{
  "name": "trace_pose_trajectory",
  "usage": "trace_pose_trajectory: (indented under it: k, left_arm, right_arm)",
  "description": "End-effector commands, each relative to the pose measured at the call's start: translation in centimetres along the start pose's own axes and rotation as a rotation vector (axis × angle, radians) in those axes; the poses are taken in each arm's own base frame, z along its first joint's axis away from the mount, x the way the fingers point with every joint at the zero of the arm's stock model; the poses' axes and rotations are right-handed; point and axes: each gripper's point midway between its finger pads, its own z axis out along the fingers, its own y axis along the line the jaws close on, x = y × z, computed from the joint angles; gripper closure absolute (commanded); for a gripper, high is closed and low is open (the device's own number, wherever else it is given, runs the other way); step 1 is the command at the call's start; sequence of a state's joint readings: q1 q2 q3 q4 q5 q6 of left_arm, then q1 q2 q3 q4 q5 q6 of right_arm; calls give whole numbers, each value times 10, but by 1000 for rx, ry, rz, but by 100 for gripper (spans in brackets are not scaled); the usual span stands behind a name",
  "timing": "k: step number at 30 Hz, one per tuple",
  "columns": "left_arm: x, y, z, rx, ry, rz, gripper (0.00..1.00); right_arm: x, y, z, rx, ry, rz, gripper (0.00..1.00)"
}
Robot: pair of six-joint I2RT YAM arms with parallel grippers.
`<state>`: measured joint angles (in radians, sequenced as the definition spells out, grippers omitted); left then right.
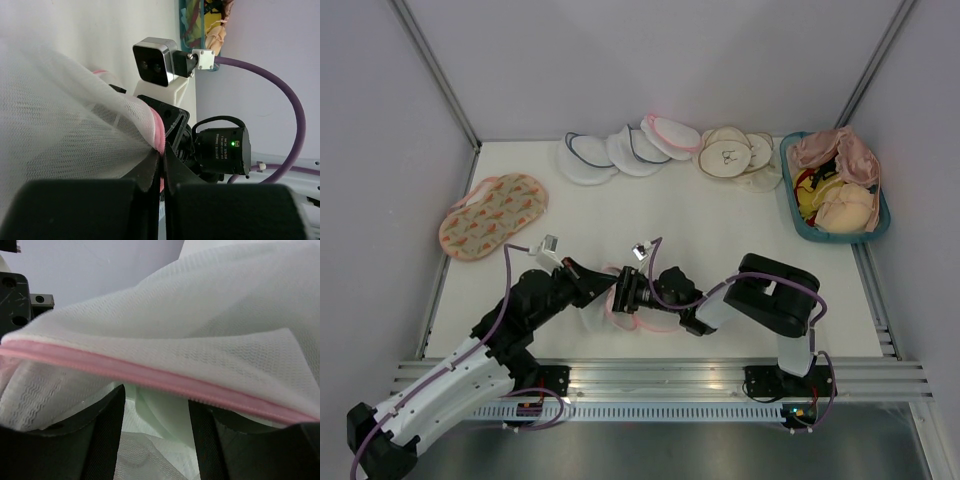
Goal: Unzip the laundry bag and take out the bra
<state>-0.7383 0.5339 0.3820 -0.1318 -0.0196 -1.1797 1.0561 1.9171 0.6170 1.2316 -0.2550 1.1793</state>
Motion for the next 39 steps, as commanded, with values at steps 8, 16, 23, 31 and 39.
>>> trace_pose_trajectory:
  k: [8, 16, 23, 31, 39]
  left_arm:
    - [9, -15, 0, 81, 44, -77, 98]
    - [6, -16, -6, 98, 27, -83, 98]
    - [-6, -8, -11, 59, -43, -61, 98]
    - [-8, 14, -9, -27, -68, -24, 98]
    - [1, 57, -9, -195, -45, 9, 98]
  right_arm:
    - [-34, 88, 17, -359, -108, -28, 70]
    - [-34, 81, 15, -327, -115, -33, 99]
    - [-24, 21, -10, 38, -90, -117, 100]
    - [-57, -27, -57, 493, -166, -305, 100]
    - [-52, -27, -71, 502, -109, -353, 100]
